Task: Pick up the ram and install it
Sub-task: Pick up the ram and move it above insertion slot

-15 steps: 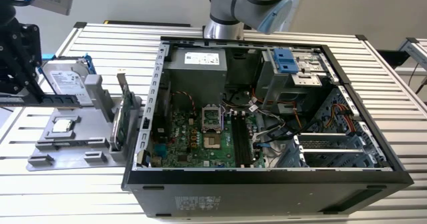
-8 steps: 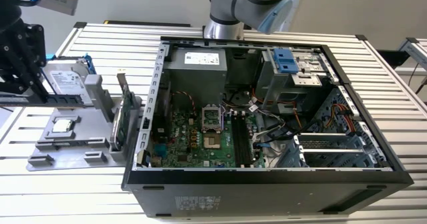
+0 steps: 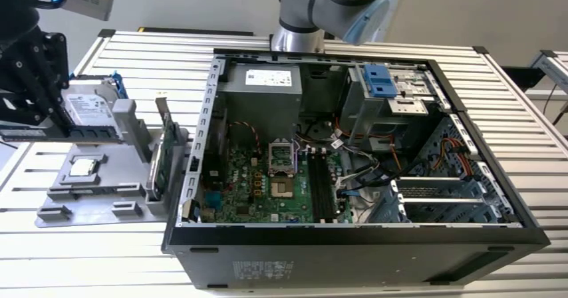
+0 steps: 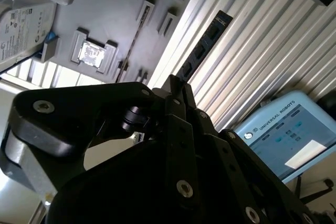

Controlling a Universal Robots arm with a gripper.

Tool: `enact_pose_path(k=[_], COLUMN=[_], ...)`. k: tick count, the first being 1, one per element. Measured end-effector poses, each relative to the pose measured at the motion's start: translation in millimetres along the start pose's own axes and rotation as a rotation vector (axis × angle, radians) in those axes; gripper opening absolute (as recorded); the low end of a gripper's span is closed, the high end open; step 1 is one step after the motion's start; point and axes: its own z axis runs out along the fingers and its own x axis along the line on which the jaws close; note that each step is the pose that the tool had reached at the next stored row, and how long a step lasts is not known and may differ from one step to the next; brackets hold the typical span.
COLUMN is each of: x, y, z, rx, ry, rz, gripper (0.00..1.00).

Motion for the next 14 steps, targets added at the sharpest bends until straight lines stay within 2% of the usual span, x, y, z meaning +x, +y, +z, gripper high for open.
enact_pose_path(k=[14], x=[-0.5], y=[-17.2], z=[-0.1], rx=[-0.0001], ry=[0.0000], rz=[0.000], gripper=[0.00])
